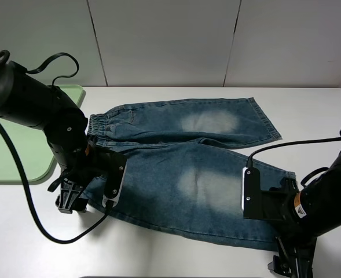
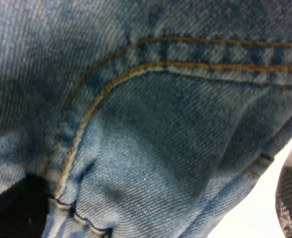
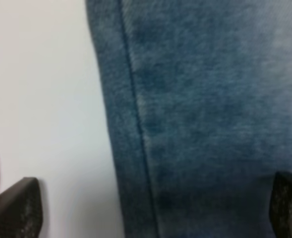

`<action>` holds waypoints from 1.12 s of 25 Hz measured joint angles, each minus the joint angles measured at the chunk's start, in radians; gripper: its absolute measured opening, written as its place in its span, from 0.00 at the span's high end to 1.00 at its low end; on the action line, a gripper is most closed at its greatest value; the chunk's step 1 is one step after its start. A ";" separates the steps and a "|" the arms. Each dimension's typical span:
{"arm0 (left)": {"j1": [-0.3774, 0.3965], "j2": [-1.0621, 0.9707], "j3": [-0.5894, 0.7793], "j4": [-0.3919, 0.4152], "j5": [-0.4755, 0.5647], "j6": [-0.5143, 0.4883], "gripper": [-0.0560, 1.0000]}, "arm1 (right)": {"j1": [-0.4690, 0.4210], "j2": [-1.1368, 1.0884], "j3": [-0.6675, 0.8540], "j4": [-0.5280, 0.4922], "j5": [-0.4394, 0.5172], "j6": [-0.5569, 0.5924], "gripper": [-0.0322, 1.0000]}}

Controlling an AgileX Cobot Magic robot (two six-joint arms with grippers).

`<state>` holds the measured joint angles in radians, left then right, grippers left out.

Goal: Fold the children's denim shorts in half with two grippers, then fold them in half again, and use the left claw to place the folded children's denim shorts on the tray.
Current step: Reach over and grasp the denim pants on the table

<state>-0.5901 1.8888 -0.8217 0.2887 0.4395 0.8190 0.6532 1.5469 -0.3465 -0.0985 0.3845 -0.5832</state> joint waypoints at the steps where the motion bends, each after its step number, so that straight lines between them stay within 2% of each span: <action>1: 0.000 0.000 0.000 0.000 0.000 0.000 0.08 | 0.000 0.010 0.000 0.000 -0.003 0.000 0.30; 10: 0.000 0.000 0.000 0.000 -0.003 0.000 0.10 | 0.000 0.077 -0.004 0.021 -0.030 -0.032 0.30; 13: 0.000 0.000 0.000 0.000 -0.006 0.000 0.14 | 0.000 0.079 -0.005 0.024 -0.030 -0.034 0.31; 15: 0.000 0.000 0.000 0.001 -0.011 0.000 0.19 | 0.000 0.081 -0.005 0.031 -0.030 -0.034 0.36; 19: 0.000 0.000 0.000 0.002 -0.027 0.001 0.34 | 0.000 0.081 -0.005 0.041 -0.048 -0.026 0.54; 23: 0.000 0.000 0.000 0.003 -0.030 0.001 0.52 | 0.000 0.081 -0.005 0.044 -0.071 -0.022 0.74; 28: 0.000 0.000 0.000 0.002 -0.030 0.002 0.74 | 0.000 0.081 -0.005 0.041 -0.096 -0.022 0.92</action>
<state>-0.5901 1.8888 -0.8217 0.2905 0.4095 0.8209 0.6532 1.6276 -0.3515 -0.0577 0.2884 -0.6056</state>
